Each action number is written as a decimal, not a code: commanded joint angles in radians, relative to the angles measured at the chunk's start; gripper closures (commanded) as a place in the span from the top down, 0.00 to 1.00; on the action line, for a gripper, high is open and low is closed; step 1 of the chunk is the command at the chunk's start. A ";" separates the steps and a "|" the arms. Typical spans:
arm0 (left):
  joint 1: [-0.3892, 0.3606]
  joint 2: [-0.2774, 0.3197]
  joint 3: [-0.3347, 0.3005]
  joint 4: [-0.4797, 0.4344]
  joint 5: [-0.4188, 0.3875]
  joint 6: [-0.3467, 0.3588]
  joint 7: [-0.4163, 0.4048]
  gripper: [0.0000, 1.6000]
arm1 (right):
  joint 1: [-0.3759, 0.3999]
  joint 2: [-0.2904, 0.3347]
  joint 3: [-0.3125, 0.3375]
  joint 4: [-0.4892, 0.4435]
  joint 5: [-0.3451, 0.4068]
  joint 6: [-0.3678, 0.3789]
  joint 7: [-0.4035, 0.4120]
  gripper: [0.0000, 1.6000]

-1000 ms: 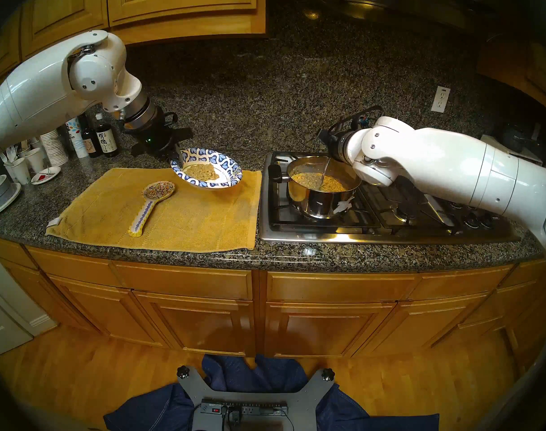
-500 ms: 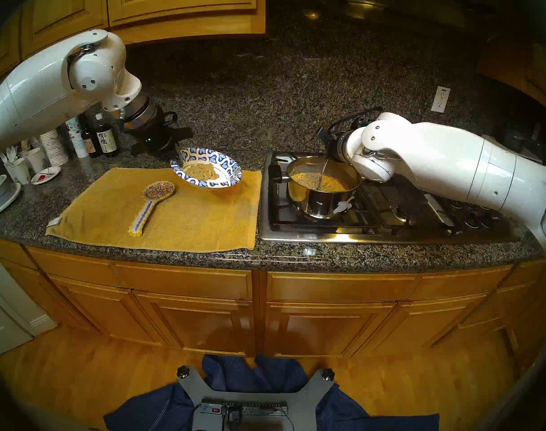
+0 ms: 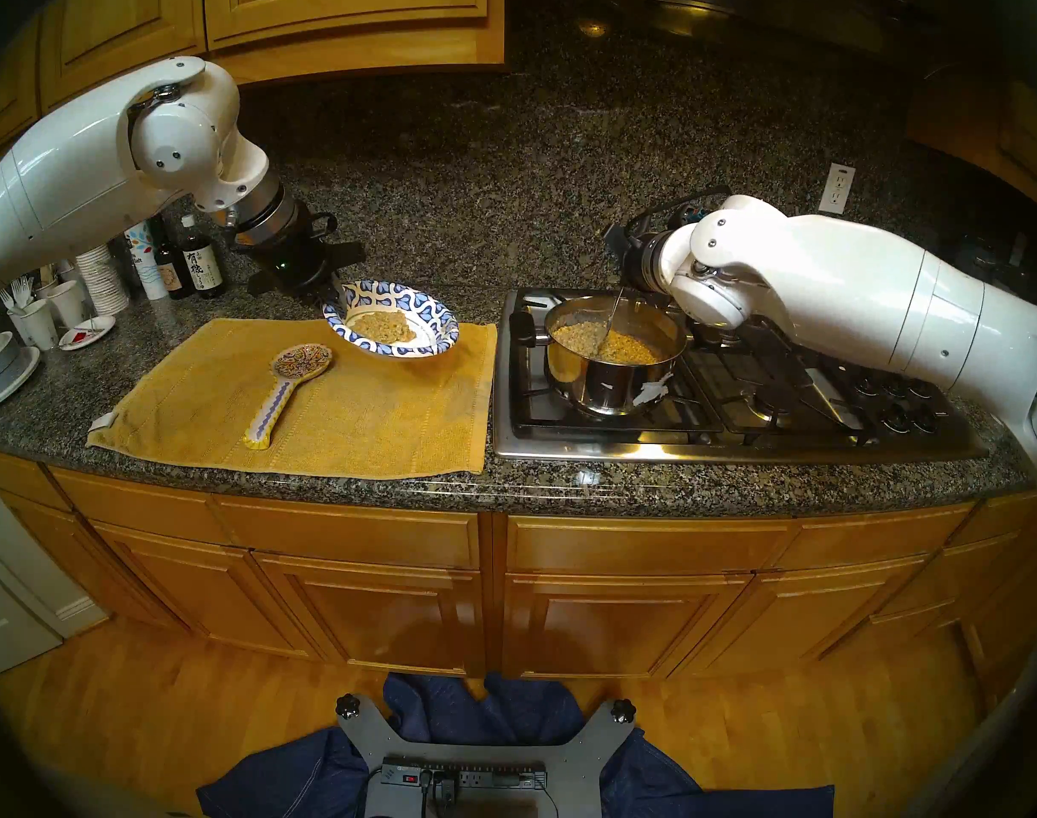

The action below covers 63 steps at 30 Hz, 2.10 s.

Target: Scoop oatmeal into bowl

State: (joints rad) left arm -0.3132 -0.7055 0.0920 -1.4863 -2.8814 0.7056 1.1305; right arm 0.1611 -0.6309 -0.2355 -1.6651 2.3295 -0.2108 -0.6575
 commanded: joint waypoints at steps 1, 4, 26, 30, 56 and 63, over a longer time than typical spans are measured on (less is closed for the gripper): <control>-0.053 0.002 -0.024 -0.001 0.002 0.002 0.047 0.00 | 0.073 0.026 0.062 0.000 0.000 -0.009 0.021 0.00; -0.054 0.002 -0.024 -0.001 0.002 0.002 0.048 0.00 | 0.075 0.037 0.066 -0.001 0.005 -0.010 0.021 0.00; -0.056 0.001 -0.024 -0.002 0.002 0.002 0.062 0.00 | 0.054 0.112 0.077 -0.040 0.050 -0.032 0.035 0.00; -0.056 0.001 -0.024 -0.002 0.002 0.002 0.062 0.00 | 0.047 0.126 0.077 -0.057 0.055 -0.049 0.047 0.00; -0.057 0.001 -0.022 -0.002 0.002 0.002 0.057 0.00 | 0.047 0.185 0.083 -0.098 0.073 -0.107 0.075 0.00; -0.057 0.001 -0.022 -0.002 0.002 0.002 0.056 0.00 | 0.049 0.211 0.086 -0.111 0.079 -0.119 0.080 0.00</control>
State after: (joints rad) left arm -0.3194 -0.7058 0.0962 -1.4866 -2.8814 0.7056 1.1305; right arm 0.1623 -0.4520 -0.1968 -1.7705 2.4103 -0.3056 -0.6001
